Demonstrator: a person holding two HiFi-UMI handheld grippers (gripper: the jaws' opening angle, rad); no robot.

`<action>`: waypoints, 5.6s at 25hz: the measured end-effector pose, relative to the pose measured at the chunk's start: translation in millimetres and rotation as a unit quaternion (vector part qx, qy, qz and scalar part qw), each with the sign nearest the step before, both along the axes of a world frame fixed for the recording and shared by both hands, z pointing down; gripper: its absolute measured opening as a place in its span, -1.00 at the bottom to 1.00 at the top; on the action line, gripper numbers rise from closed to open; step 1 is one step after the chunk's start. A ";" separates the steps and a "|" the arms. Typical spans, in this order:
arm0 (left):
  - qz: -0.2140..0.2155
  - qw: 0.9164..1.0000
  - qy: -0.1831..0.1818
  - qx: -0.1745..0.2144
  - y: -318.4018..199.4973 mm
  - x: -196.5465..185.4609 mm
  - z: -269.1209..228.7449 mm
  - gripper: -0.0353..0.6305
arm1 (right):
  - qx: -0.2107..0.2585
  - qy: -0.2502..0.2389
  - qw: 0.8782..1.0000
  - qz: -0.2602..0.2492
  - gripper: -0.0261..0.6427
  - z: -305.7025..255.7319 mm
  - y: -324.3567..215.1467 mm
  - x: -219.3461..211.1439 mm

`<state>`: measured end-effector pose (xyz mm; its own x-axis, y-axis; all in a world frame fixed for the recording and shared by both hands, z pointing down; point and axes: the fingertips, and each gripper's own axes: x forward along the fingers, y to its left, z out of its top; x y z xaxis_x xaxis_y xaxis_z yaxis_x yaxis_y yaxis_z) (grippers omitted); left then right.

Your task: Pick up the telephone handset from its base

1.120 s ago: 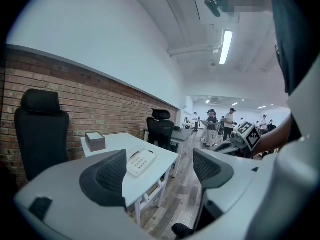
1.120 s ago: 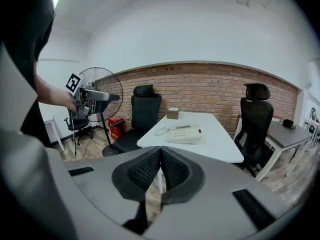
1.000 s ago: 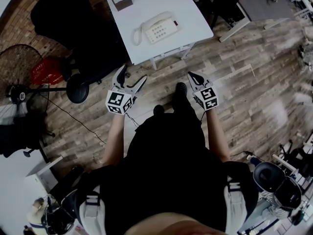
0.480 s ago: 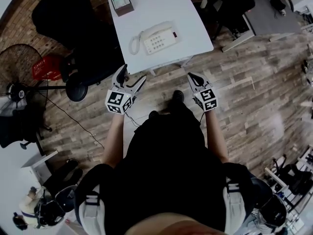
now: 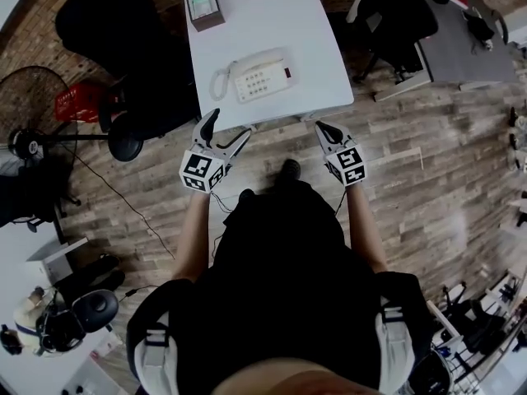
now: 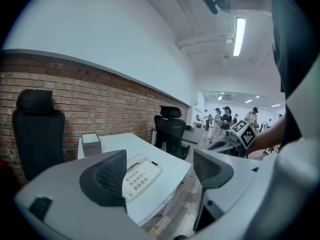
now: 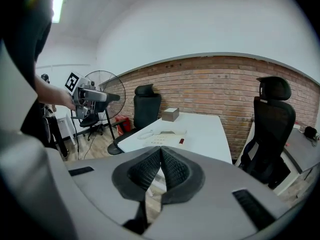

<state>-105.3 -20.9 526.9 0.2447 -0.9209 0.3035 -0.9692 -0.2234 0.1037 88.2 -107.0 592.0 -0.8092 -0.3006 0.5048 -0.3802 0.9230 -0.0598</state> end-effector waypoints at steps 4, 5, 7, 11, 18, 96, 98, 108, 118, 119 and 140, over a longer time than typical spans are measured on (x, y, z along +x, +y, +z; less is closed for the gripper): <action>-0.023 1.000 0.004 0.002 -13.5 5.9 -0.7 0.33 | 0.001 0.000 1.000 -0.024 -0.93 -0.1 -20.4 3.8; -0.028 1.000 0.004 0.003 -16.4 7.9 -1.8 0.33 | 0.001 0.000 1.000 -0.028 -0.93 0.0 -24.9 5.5; -0.035 0.999 -0.001 0.004 -22.8 11.2 -4.1 0.33 | 0.001 -0.001 0.999 -0.036 -0.93 0.0 -34.0 7.5; -0.045 0.999 -0.007 0.003 -30.2 16.7 -6.9 0.33 | -0.001 -0.004 0.999 -0.047 -0.93 1.1 -46.7 9.7; -0.066 0.998 -0.018 -0.005 -28.2 17.6 -6.2 0.33 | -0.005 -0.013 0.998 -0.065 -0.93 6.3 -57.9 5.6; 0.225 0.962 -0.081 -0.135 -209.3 -88.9 160.5 0.33 | -0.015 0.060 0.982 0.180 -0.93 23.5 -114.4 -49.9; 0.235 0.959 -0.085 -0.137 -214.5 -89.9 164.9 0.33 | -0.016 0.063 0.981 0.185 -0.93 24.9 -114.3 -50.6; 0.278 0.944 -0.095 -0.149 -229.0 -84.4 186.8 0.34 | -0.022 0.087 0.974 0.206 -0.93 33.7 -101.3 -49.4; 0.311 0.931 -0.098 -0.161 -238.2 -72.6 204.6 0.34 | -0.032 0.090 0.967 0.236 -0.93 38.2 -93.9 -43.9; 0.313 0.931 -0.099 -0.161 -239.8 -72.3 205.7 0.34 | -0.033 0.091 0.967 0.237 -0.93 38.9 -92.9 -43.4; 0.318 0.927 -0.097 -0.174 -247.9 -65.7 221.2 0.31 | -0.048 0.100 0.961 0.253 -0.93 45.6 -85.2 -30.9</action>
<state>-171.0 -268.9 748.1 0.6152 -0.4472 0.6493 -0.6605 -0.7420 0.1147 57.3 -192.2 637.5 -0.4558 -0.5739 0.6804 -0.7918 0.6106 -0.0153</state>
